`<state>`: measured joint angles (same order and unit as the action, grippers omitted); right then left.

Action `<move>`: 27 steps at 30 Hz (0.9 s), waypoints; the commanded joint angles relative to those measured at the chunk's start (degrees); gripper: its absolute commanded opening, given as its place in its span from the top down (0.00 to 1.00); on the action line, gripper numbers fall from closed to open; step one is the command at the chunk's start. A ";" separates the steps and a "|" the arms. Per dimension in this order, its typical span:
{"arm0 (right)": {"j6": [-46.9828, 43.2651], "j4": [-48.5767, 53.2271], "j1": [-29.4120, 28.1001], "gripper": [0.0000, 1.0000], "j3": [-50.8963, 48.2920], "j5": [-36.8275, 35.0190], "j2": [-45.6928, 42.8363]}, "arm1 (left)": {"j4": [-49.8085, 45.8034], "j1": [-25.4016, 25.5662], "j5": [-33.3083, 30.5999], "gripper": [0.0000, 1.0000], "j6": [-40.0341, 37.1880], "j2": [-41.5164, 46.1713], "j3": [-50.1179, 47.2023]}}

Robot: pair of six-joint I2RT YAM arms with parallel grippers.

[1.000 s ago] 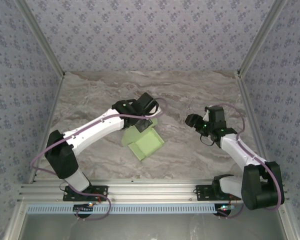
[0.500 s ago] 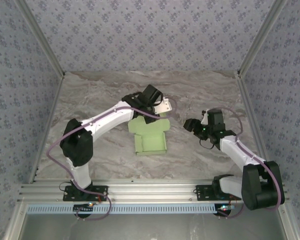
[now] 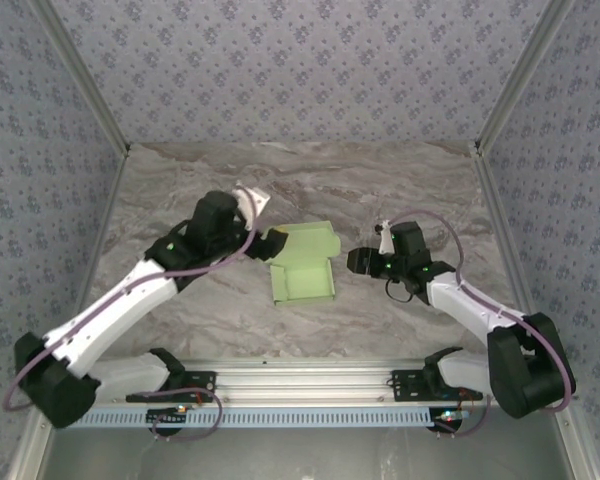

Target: Fold the paper box

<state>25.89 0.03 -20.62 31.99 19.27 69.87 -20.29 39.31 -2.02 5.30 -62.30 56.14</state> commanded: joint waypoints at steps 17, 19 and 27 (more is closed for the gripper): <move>-21.41 -26.92 -6.04 0.33 -4.95 -4.51 6.40 | 10.50 4.95 -3.42 0.18 46.07 1.40 -25.35; -19.71 -27.52 -5.95 0.33 -6.38 -4.64 5.91 | 11.15 6.54 -4.03 0.19 46.79 -2.79 -23.24; -12.29 -29.68 -5.97 0.34 -11.07 -7.53 2.53 | 7.18 8.63 -8.07 0.40 48.14 -19.59 -11.87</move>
<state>10.37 -28.40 -26.41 21.45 13.26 74.15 -10.59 47.77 -6.22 52.01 -79.20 40.12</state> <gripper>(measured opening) 0.661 0.633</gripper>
